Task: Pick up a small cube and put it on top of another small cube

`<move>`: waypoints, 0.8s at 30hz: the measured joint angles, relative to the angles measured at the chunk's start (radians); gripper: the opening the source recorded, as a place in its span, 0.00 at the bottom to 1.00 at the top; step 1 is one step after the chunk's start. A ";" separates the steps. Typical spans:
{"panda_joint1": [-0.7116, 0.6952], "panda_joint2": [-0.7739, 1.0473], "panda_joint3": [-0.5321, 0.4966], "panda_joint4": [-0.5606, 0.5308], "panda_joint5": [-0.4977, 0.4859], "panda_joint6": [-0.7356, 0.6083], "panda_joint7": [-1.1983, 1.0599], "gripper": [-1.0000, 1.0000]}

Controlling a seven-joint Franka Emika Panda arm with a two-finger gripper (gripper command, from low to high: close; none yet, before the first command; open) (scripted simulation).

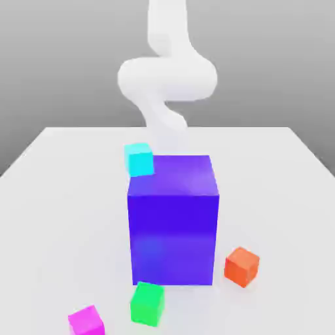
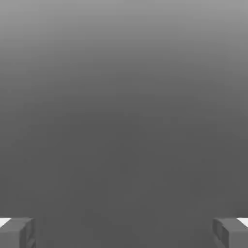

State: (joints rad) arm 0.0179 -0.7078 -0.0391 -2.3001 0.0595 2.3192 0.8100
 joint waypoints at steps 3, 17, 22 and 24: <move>0.019 0.116 -0.043 0.000 0.074 0.023 0.013 0.50; 0.027 0.628 -0.135 -0.001 0.309 0.132 0.137 0.50; 0.012 0.790 -0.149 -0.007 0.314 0.190 0.236 0.50; 0.010 0.850 -0.160 -0.011 0.301 0.218 0.285 0.50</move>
State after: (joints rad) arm 0.0281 0.1424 -0.1990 -2.3110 0.3604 2.5369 1.0946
